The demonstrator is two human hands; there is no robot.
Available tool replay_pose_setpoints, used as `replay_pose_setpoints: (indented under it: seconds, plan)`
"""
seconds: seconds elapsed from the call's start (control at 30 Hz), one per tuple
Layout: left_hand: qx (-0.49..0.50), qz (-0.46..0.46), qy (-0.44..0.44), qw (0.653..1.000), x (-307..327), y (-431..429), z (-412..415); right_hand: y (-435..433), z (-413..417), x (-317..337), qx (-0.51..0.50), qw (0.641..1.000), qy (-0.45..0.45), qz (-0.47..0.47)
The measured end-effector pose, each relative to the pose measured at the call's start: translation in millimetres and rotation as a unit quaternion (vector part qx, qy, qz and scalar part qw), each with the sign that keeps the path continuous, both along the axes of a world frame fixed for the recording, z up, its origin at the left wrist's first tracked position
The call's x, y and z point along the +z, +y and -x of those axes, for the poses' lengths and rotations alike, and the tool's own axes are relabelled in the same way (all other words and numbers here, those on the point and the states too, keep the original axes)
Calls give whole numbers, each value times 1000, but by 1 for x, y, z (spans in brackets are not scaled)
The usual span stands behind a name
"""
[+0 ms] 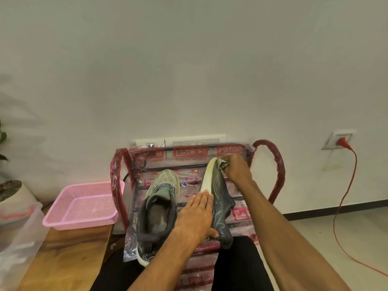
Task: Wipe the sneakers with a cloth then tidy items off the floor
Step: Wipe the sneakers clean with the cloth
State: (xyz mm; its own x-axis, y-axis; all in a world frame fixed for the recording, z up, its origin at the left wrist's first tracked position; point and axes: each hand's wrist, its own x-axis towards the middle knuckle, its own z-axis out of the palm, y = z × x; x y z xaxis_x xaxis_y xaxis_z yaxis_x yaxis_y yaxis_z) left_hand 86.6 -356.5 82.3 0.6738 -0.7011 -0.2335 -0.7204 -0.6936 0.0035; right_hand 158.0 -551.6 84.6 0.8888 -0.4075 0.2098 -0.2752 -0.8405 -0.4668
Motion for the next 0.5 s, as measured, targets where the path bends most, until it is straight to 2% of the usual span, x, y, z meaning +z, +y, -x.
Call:
replay_pose_setpoints:
  seconds: [0.1, 0.33, 0.4, 0.5]
  plan:
    - [3, 6, 3, 1000, 0, 0, -2, 12, -2, 2, -3, 999, 1, 41]
    - [-1, 23, 3, 1000, -1, 3, -3, 37, 39, 20, 109, 986, 63, 111]
    - [2, 28, 3, 1000, -1, 5, -3, 43, 58, 21, 141, 982, 80, 96]
    - [-5, 29, 1, 1000, -3, 6, -3, 26, 83, 31, 206, 968, 141, -32]
